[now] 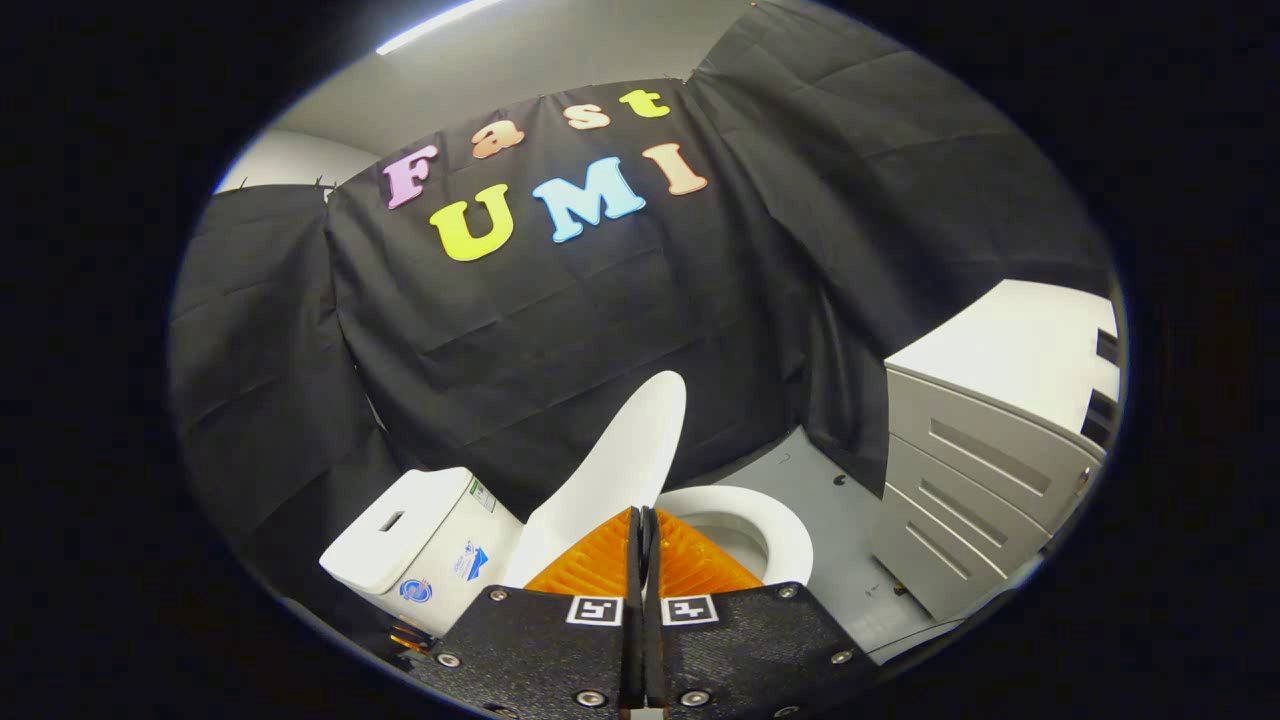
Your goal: Open the toilet lid.
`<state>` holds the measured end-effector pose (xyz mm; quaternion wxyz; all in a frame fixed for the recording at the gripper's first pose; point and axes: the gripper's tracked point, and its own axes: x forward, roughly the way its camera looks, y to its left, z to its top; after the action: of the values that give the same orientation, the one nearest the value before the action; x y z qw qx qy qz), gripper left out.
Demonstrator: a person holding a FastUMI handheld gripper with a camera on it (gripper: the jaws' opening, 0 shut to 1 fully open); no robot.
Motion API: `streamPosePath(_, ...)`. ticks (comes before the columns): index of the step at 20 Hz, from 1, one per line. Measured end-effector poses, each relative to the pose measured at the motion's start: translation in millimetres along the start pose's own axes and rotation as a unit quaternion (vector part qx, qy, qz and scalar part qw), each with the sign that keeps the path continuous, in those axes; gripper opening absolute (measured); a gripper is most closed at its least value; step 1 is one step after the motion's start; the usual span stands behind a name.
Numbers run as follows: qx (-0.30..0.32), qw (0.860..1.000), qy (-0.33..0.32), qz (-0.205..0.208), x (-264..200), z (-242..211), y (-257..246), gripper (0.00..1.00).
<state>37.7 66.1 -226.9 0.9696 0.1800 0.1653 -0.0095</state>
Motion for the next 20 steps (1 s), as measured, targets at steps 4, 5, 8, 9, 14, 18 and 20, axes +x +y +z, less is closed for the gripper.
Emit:
streamPosePath(4, -0.052, 0.999, -0.003, -0.003, -2, 12, 20, 0.0)
streamPosePath(5, -0.057, 0.998, -0.004, -0.003, -3, 15, 25, 0.0)
streamPosePath(8, -0.063, 0.998, -0.014, 0.008, -4, 24, 41, 0.0)
streamPosePath(9, -0.07, 0.997, -0.014, 0.009, -5, 26, 47, 0.0)
streamPosePath(14, -0.085, 0.996, -0.025, 0.018, -7, 40, 75, 0.0)
streamPosePath(18, -0.106, 0.994, -0.031, 0.025, -10, 48, 98, 0.0)
streamPosePath(20, -0.115, 0.992, -0.035, 0.031, -12, 51, 109, 0.0)
